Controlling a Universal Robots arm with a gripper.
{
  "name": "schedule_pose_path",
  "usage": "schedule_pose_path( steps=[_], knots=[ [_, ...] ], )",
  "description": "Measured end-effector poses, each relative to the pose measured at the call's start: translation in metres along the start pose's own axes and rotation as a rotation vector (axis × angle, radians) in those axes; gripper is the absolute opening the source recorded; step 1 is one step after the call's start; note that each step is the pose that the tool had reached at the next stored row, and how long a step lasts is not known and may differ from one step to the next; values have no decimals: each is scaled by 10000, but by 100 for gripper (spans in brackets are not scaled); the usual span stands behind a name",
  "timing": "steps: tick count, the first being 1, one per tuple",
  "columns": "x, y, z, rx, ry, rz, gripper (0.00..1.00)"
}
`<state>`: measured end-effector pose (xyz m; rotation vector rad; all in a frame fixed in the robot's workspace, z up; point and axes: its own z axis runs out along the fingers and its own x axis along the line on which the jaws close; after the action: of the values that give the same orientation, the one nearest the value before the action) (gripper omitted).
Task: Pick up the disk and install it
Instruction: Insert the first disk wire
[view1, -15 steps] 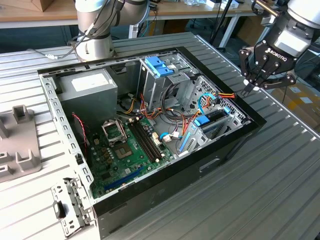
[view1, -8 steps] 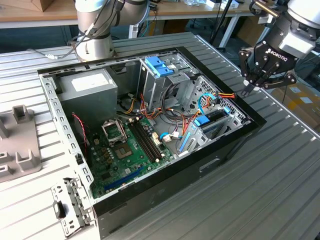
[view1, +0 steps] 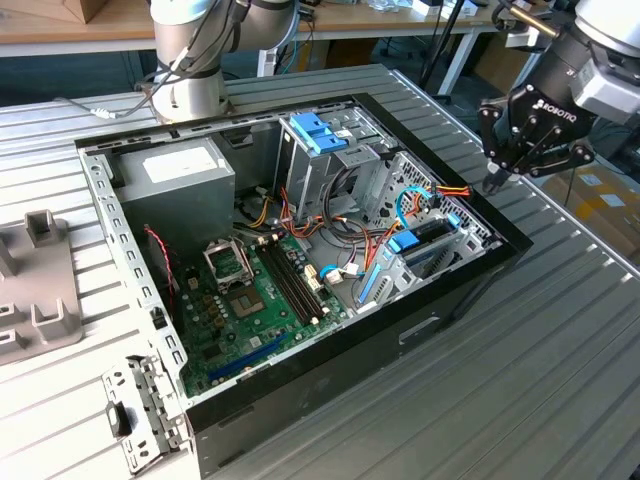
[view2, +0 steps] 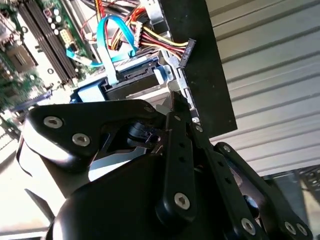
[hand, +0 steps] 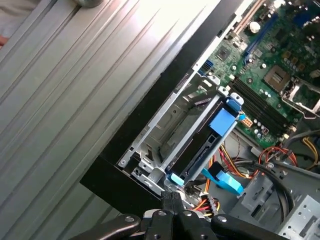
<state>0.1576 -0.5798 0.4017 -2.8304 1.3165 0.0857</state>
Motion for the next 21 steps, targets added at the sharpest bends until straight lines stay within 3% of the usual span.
schedule_pose_path(
  steps=[9, 16, 18, 21],
  knots=[
    [0, 0, 0, -89, 10, -1542, 11],
    [0, 0, 0, -90, 9, -1560, 11],
    [0, 0, 0, -91, 10, -1563, 17],
    [0, 0, 0, -91, 10, -1567, 36]
  ],
)
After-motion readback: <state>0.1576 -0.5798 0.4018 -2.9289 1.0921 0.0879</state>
